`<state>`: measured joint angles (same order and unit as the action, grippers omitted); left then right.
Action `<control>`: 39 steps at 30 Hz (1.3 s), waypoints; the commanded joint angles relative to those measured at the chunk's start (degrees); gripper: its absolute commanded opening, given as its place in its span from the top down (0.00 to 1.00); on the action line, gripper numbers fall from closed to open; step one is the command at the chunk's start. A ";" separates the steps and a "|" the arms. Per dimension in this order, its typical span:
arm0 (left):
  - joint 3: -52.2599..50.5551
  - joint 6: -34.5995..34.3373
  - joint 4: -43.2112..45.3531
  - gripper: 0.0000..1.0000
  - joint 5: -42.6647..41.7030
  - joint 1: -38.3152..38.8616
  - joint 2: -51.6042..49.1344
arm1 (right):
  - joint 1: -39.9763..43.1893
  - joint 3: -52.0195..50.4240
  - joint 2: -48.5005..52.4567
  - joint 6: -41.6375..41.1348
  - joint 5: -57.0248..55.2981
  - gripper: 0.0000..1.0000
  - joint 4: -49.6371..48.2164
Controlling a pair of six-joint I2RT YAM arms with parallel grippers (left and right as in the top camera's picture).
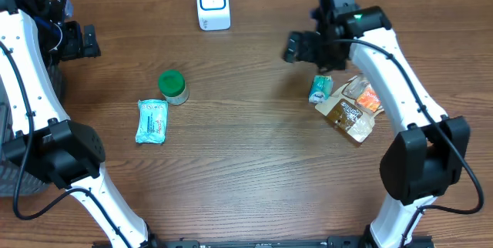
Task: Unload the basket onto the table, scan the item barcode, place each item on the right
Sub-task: 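Carry the tissue packet right and set it beside the grain bag, then reach the right gripper left over the green-lidded jar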
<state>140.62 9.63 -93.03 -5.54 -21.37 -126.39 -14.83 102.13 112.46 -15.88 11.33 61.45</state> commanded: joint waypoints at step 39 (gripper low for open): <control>1.07 0.46 0.09 0.00 -0.24 0.44 0.94 | -34.60 11.63 24.00 15.54 -10.19 0.00 -34.71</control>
<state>140.62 9.63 -93.01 -5.54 -21.37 -126.39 -49.06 112.25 134.19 -1.28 1.06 27.53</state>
